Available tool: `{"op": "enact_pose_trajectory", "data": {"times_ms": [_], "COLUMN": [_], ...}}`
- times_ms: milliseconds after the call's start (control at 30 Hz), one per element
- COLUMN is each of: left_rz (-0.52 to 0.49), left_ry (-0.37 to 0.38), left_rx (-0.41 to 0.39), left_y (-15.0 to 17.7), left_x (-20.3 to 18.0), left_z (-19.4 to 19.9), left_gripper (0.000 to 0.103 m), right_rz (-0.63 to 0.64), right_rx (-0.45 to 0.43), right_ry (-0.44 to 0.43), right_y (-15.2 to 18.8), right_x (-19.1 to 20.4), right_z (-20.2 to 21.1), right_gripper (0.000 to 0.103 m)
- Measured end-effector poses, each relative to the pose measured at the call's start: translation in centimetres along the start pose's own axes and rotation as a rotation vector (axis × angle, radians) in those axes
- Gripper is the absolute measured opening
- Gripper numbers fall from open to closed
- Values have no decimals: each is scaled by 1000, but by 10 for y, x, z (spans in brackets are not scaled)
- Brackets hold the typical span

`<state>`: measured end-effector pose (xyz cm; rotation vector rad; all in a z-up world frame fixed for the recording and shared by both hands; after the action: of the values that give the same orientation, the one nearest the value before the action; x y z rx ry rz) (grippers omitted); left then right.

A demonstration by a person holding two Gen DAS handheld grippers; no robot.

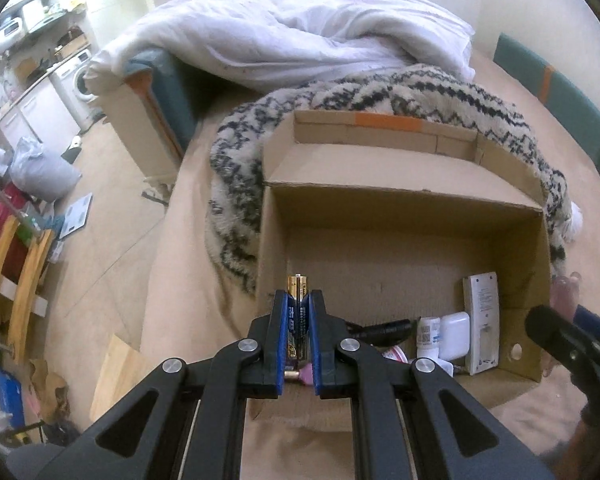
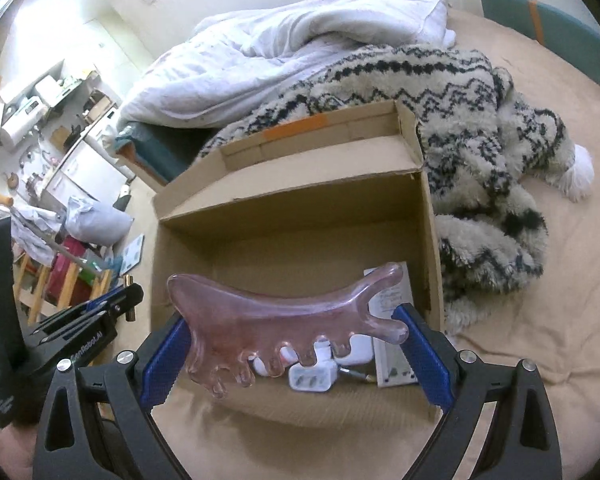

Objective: Organize rigid objects

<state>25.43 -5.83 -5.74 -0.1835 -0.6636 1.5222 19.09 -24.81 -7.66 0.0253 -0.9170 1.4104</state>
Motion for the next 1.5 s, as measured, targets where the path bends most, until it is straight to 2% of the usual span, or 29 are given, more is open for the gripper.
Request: {"op": "enact_pose_trajectory", "data": {"times_ms": [200, 367, 633, 867, 900, 933, 967, 1000, 1033, 1067, 1167, 1333, 1500], "left_rz": [-23, -52, -84, -75, -73, -73, -72, -69, -63, -59, -62, -69, -27], "left_ry": [-11, 12, 11, 12, 12, 13, 14, 13, 20, 30, 23, 12, 35], "left_rx": [-23, 15, 35, 50, 48, 45, 42, 36, 22, 7, -25, -34, -34], "left_y": [6, 18, 27, 28, 28, 27, 27, 26, 26, 25, 21, 17, 18], "left_x": [-19, -31, -41, -37, -36, -35, -34, -32, -30, -29, -25, -15, 8], "left_z": [-31, -55, -64, -64, -63, -61, -59, -55, -51, -46, -32, -12, 12], "left_gripper": [9, 9, 9, 11, 12, 22, 37, 46, 60, 66, 69, 69, 69], "right_rz": [-6, -28, 26, -7, -16, -29, -41, -46, -43, -38, -34, 17, 72], "right_rx": [81, 117, 137, 116, 110, 99, 80, 61, 43, 26, -13, -56, -95], "right_ry": [10, 15, 65, 44, 35, 23, 7, -8, -21, -27, -34, -6, 7], "right_y": [12, 19, 23, 20, 19, 19, 18, 16, 14, 13, 10, 8, 7], "right_x": [-19, -25, -15, -18, -19, -19, -19, -18, -17, -15, -11, 1, 21], "right_z": [-35, -51, -60, -56, -54, -52, -48, -45, -40, -36, -25, -4, 24], "right_gripper": [103, 103, 103, 103, 103, 103, 103, 103, 103, 103, 103, 103, 103]}}
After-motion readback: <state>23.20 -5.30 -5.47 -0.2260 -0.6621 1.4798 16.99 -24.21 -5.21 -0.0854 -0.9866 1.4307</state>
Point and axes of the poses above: each gripper's, at about its wrist camera, not at the fingertips, and z roughly against the way its jaws point, x to its left, y to its underside, the point moved 4 cm from there along -z, roughly the way its jaws point, and after that the axes turned 14 degrees about -y, right-handed, at the moved point
